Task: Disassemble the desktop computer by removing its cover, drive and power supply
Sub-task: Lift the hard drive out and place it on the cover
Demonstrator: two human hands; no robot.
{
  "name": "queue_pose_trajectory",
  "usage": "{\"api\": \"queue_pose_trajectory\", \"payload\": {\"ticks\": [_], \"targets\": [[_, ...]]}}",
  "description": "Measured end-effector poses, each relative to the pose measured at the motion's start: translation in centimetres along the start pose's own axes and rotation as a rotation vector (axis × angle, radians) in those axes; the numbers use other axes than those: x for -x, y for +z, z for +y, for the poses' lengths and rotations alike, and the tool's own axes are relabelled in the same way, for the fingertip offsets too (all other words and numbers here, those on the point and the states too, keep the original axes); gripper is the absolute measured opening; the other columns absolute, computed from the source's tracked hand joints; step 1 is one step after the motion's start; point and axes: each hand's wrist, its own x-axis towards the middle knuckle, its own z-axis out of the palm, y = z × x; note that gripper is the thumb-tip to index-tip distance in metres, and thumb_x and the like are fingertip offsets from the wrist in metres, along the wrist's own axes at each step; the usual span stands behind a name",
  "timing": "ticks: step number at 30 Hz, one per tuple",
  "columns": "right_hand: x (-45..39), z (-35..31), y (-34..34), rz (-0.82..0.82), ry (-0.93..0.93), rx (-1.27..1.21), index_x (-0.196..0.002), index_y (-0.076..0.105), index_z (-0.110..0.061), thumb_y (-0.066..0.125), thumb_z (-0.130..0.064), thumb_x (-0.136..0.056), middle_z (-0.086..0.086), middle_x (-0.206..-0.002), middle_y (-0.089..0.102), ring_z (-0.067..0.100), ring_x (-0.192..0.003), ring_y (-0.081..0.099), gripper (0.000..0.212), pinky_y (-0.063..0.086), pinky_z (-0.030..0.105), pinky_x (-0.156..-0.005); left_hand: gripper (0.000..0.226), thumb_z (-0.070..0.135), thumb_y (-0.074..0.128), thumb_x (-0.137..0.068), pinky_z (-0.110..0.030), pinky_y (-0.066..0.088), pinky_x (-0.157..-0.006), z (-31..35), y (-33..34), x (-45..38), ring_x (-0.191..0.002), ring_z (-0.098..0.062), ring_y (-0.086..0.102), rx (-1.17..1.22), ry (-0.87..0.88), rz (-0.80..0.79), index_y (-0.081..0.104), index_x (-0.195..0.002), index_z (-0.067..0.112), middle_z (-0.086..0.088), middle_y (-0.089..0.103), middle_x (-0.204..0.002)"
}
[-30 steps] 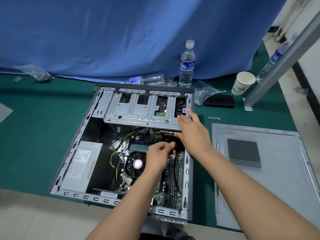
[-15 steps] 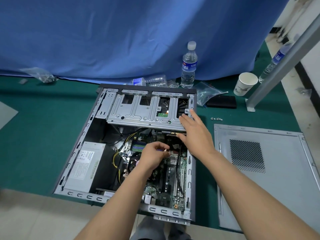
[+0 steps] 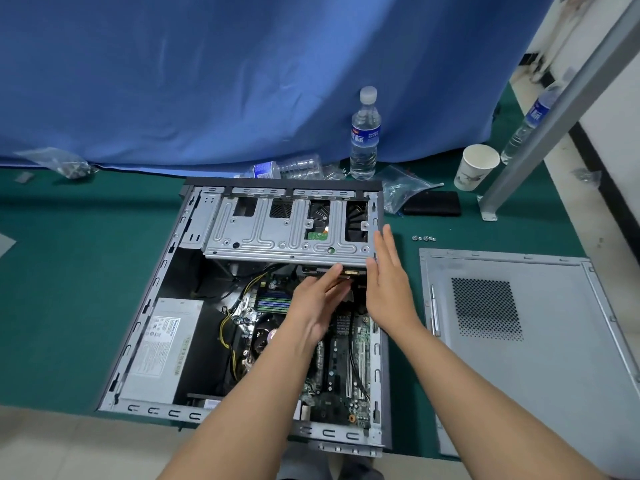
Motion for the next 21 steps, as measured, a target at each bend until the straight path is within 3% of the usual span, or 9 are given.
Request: {"api": "queue_pose_trajectory", "payload": {"ticks": [4,9,12,16,21], "targets": [[0.0,0.1,0.1,0.031,-0.023,0.021,-0.15,0.02,-0.016,0.031,-0.018,-0.102,-0.015,-0.158,0.002,0.0,-0.117,0.028,0.049,0.022,0.004,-0.077,0.026,0.006,0.065,-0.086,-0.027,0.057,-0.077,-0.8,0.2,0.3,-0.09,-0.022,0.066,0.066,0.044,0.024,0.041,-0.078,0.011,-0.012,0.061,-0.09],[0.0,0.1,0.0,0.051,-0.03,0.029,-0.15,0.021,-0.017,0.033,-0.018,-0.102,-0.016,-0.158,0.004,0.006,-0.114,0.034,0.049,0.027,0.009,-0.075,0.019,0.004,0.066,-0.085,-0.027,0.059,-0.076,-1.1,-0.2,1.1,-0.085,-0.02,0.066,0.072,0.015,0.026,0.047,-0.086,0.007,-0.012,0.062,-0.09],[0.1,-0.1,0.0,0.056,-0.027,0.038,-0.15,0.022,-0.017,0.033,-0.018,-0.102,-0.015,-0.158,0.005,0.011,-0.111,0.043,0.049,0.035,0.018,-0.08,0.018,0.002,0.066,-0.084,-0.033,0.058,-0.079,-1.1,-0.8,1.9,-0.088,-0.023,0.065,0.072,-0.026,0.023,0.049,-0.09,0.005,-0.013,0.061,-0.094],[0.2,-0.2,-0.1,0.051,-0.05,0.028,-0.15,0.022,-0.013,0.034,-0.015,-0.102,-0.01,-0.158,0.007,0.006,-0.114,0.033,0.049,0.031,0.015,-0.08,0.025,-0.001,0.066,-0.084,-0.034,0.06,-0.071,-1.1,-1.5,3.0,-0.085,-0.025,0.062,0.102,-0.086,0.033,0.049,-0.103,0.002,-0.015,0.057,-0.092],[0.3,-0.4,-0.3,0.037,-0.022,0.033,-0.15,0.021,-0.014,0.033,-0.016,-0.102,-0.01,-0.159,0.006,0.008,-0.112,0.035,0.049,0.031,0.02,-0.084,0.006,-0.002,0.063,-0.085,-0.034,0.061,-0.067,-0.8,-2.3,4.4,-0.078,-0.026,0.062,0.048,-0.145,0.041,0.057,-0.085,0.0,-0.015,0.063,-0.075]]}}
